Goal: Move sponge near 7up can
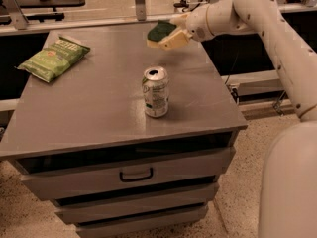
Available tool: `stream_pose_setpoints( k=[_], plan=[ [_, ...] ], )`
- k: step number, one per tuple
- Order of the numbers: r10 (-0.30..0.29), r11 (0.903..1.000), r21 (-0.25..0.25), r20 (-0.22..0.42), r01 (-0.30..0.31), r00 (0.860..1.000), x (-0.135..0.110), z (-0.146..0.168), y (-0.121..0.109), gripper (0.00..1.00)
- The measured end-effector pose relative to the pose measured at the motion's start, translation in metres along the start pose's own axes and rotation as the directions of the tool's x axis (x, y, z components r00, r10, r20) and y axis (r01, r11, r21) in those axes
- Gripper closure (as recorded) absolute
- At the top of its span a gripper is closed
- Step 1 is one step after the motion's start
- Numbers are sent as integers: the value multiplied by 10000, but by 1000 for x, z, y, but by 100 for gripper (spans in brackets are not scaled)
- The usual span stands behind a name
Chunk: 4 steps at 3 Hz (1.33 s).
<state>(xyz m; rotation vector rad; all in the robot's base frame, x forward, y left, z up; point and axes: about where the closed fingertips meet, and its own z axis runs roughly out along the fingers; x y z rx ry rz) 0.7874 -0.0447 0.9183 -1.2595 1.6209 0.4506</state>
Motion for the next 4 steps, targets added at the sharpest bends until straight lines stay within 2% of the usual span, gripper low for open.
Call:
stream_pose_setpoints(
  k=[1, 2, 3, 4],
  plan=[
    [-760, 9951, -627, 19, 760, 9971, 19, -31, 28, 100],
    [-1665, 9759, -1448, -90, 1634, 9860, 34, -54, 47, 100],
    [-2559, 9336, -2624, -120, 2439, 9666, 44, -72, 65, 100],
    [-3275, 8651, -3999, 67, 3027, 9448, 54, -82, 87, 100]
  ],
)
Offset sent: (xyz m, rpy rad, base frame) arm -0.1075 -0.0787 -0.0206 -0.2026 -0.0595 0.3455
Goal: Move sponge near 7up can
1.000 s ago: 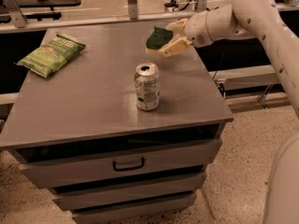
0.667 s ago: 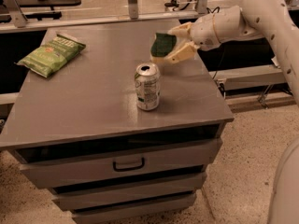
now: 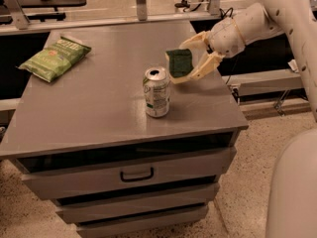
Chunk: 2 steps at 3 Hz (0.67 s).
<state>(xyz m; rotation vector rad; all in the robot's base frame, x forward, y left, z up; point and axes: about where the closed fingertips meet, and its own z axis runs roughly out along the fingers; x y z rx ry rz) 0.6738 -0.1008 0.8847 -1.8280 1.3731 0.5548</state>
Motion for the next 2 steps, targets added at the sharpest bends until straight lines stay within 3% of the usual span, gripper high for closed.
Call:
stream_pose_setpoints(
  k=[1, 2],
  plan=[
    [-650, 9877, -1432, -134, 624, 9978, 1, 10, 24, 100],
    [-1239, 9683, -2227, -363, 1128, 9916, 2, 24, 33, 100]
  ],
)
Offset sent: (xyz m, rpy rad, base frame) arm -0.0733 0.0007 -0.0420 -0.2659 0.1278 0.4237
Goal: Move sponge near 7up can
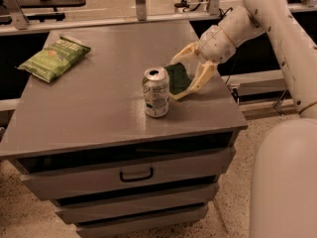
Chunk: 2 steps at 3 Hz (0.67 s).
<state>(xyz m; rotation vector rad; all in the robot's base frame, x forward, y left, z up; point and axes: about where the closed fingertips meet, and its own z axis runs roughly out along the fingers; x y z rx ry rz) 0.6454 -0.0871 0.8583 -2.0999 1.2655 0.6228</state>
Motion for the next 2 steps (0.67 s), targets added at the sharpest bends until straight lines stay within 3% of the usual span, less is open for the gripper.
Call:
stream_pose_setpoints(
  k=[1, 2],
  plan=[
    [-480, 9983, -334, -233, 472, 9986, -6, 7, -2, 100],
    [-854, 9952, -525, -449, 830, 9953, -10, 11, -6, 82]
  ],
)
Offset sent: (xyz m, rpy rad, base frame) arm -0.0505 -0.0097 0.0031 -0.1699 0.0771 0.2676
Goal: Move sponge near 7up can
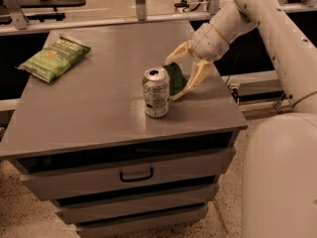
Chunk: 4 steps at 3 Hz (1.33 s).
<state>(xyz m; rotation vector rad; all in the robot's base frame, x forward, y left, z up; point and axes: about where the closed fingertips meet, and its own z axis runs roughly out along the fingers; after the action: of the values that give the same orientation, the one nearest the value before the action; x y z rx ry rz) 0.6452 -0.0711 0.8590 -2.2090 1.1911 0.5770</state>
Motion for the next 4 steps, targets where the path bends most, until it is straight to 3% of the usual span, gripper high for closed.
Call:
stream_pose_setpoints(
  k=[3, 4],
  plan=[
    [-610, 9970, -526, -691, 574, 9957, 2, 6, -1, 12],
    [-588, 9969, -581, -924, 536, 9940, 7, 1, 2, 0]
  ],
)
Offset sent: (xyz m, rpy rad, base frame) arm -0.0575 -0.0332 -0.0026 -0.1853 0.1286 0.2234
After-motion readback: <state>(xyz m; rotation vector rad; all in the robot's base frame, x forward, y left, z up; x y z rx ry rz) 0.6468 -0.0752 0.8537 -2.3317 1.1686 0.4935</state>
